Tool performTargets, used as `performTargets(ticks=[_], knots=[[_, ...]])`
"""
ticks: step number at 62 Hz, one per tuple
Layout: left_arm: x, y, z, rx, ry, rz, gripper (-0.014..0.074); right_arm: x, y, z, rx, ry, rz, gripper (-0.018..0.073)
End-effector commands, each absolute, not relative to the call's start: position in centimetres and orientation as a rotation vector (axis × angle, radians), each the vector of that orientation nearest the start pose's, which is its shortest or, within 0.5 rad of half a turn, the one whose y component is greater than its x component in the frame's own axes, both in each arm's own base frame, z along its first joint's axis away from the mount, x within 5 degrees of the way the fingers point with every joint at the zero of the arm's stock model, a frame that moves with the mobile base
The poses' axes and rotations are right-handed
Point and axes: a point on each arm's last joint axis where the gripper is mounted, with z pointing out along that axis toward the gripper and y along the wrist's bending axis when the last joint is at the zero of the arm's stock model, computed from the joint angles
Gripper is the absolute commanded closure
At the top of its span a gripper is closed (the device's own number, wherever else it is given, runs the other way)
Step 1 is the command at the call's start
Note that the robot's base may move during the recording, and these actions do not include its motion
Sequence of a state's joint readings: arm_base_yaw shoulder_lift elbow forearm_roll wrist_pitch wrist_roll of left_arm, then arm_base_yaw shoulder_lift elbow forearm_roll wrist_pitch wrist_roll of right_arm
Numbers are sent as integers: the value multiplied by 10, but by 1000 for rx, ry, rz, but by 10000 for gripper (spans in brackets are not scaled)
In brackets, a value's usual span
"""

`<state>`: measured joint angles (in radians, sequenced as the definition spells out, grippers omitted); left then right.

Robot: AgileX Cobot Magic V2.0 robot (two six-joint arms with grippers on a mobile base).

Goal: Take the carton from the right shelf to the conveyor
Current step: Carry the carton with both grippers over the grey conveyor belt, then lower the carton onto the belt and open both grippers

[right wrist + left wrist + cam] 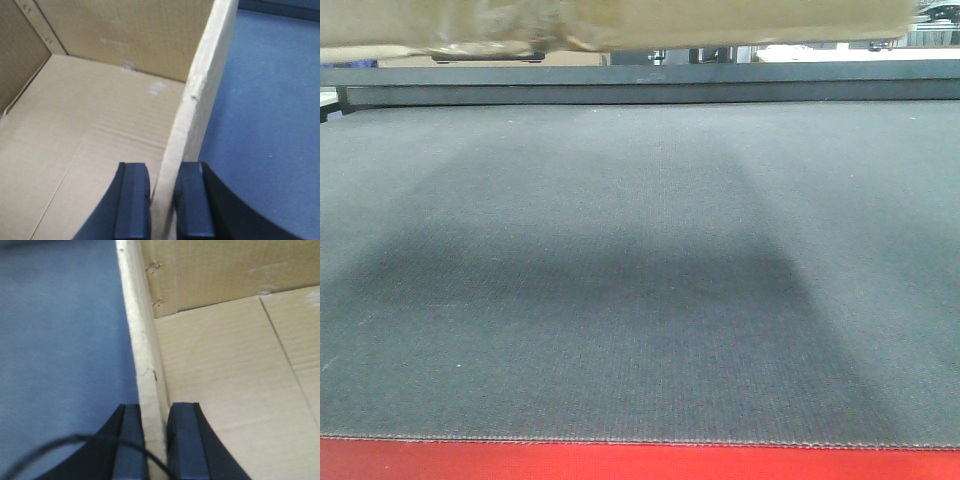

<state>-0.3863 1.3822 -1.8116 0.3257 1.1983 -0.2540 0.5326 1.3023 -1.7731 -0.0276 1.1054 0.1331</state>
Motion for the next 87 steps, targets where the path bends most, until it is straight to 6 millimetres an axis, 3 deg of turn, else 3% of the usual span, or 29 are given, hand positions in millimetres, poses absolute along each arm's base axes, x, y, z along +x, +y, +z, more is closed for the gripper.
performTargets(ticks=[1,17,26,36,42,52,59,74,77,82,87], knots=[[264,-76,491,115,2213,-13,605,218,121,510,-439,2054,303,629],[313,-94,449,137,2301,-31,604,281,135,467,-408,2180,208,629],[342,-105,411,166,2365,-12,551,323,140,431,-383,2259,166,629],[361,-112,386,186,2385,-8,466,348,143,402,-377,2337,139,578],[367,-115,379,192,2391,-4,368,356,147,389,-384,2368,130,400],[367,-115,380,193,2376,-7,109,357,147,389,-384,2373,129,-23],[362,-113,388,190,2359,-5,-20,351,144,403,-375,2337,141,-10],[330,-100,430,191,2251,-19,14,320,131,449,-350,2234,170,17],[318,-93,443,188,2221,-5,41,311,126,458,-341,2221,171,62],[305,-80,456,160,2194,7,139,298,114,468,-319,2226,162,222],[289,-62,466,108,2168,24,315,287,101,477,-284,2221,149,406]])
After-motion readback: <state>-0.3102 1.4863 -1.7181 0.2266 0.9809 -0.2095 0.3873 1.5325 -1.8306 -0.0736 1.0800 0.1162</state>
